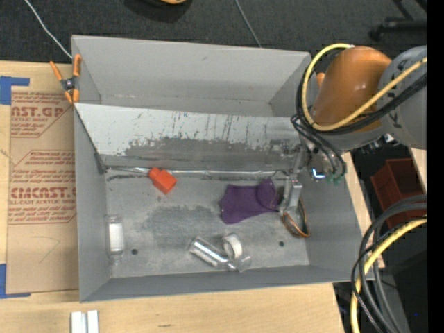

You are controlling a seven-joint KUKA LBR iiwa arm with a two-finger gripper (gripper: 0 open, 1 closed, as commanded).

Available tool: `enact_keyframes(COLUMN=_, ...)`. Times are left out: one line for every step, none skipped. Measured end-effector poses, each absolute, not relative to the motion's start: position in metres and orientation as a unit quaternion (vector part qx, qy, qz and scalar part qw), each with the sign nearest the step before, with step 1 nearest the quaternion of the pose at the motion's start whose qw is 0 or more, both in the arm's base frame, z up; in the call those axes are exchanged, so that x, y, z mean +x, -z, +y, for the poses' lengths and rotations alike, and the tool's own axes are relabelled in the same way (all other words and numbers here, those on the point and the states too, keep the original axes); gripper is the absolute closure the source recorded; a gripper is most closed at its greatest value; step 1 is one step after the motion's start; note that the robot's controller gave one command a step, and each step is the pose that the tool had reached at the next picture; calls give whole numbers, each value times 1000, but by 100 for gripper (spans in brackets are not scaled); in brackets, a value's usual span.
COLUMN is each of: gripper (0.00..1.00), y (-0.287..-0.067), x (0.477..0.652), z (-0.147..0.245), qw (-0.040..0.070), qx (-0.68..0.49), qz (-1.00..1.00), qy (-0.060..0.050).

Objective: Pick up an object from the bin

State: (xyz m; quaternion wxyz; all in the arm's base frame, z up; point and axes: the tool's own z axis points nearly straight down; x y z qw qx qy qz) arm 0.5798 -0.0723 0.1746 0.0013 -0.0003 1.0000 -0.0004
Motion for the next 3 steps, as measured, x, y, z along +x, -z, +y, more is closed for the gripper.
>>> enact_keyframes(gripper=0, y=-101, x=583, z=-77, qw=0, qx=-122, qz=993, qy=0)
enact_keyframes(gripper=0, y=-69, x=582, z=-67, qw=2, qx=-254, qz=967, qy=0)
enact_keyframes(gripper=0, y=-73, x=571, z=-74, qw=1, qx=-30, qz=1000, qy=0)
